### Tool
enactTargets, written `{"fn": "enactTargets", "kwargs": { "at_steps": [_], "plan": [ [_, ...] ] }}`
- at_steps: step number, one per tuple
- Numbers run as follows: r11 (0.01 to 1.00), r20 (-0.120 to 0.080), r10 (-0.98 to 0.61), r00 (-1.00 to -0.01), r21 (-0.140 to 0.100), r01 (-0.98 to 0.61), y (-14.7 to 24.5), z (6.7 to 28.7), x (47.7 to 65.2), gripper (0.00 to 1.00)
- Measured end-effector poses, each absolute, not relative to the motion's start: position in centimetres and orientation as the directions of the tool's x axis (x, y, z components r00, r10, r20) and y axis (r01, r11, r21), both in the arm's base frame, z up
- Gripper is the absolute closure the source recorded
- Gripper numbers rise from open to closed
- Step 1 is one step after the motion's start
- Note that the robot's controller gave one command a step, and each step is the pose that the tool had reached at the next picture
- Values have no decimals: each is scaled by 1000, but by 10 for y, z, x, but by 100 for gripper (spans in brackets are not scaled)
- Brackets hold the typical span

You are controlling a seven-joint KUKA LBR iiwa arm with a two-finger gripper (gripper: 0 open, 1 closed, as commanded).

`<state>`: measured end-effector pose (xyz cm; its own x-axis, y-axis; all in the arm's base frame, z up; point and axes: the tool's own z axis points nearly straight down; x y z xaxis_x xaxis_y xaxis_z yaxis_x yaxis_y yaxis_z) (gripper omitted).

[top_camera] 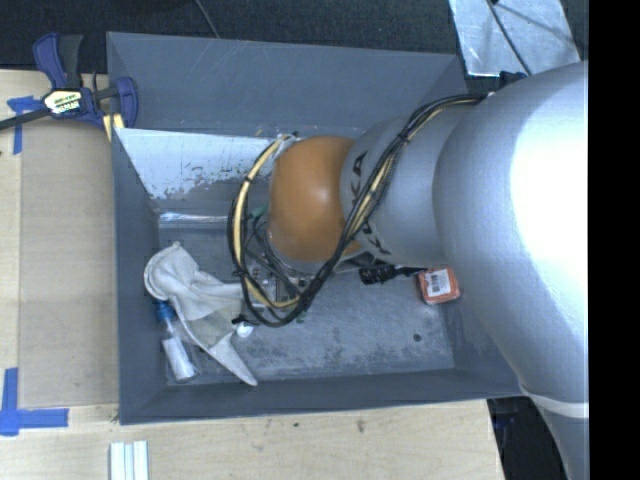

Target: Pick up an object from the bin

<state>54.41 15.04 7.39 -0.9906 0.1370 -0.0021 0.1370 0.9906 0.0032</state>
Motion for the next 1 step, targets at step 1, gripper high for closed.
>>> {"fn": "enactTargets", "kwargs": {
  "at_steps": [1],
  "plan": [
    [990, -2, 138, -990, 3, 138, 150, 74, 544, 100]
  ]
}}
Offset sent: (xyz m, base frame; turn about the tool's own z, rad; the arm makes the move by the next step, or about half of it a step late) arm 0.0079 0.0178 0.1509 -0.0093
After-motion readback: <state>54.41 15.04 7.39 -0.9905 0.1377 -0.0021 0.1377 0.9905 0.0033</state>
